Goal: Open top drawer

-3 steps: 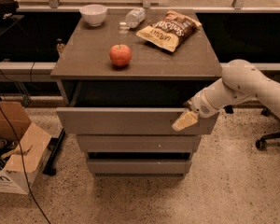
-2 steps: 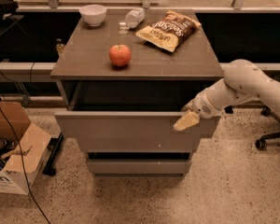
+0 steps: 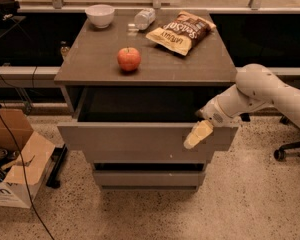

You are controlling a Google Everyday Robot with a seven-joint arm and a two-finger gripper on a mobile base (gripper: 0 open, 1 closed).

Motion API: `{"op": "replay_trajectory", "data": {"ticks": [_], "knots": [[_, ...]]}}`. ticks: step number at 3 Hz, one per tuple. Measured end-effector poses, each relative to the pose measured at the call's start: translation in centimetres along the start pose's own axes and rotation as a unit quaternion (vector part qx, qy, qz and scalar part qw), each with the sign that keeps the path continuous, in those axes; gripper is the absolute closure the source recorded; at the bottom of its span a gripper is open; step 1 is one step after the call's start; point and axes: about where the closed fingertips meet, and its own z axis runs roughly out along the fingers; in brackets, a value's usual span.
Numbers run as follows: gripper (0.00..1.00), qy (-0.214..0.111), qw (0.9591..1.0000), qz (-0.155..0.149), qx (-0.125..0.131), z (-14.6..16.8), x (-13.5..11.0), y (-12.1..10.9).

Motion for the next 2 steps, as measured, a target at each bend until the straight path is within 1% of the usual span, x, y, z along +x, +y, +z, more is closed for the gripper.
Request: {"op": "replay_trajectory", "data": {"ticks": [1,2], "knots": [[0.00,0.011,0.9998,-0.012,-0.009,-0.1,0.3,0.4],[0.00,0.050,0.9978,-0.027,-0.034,-0.4,1.5,2.3]]}}
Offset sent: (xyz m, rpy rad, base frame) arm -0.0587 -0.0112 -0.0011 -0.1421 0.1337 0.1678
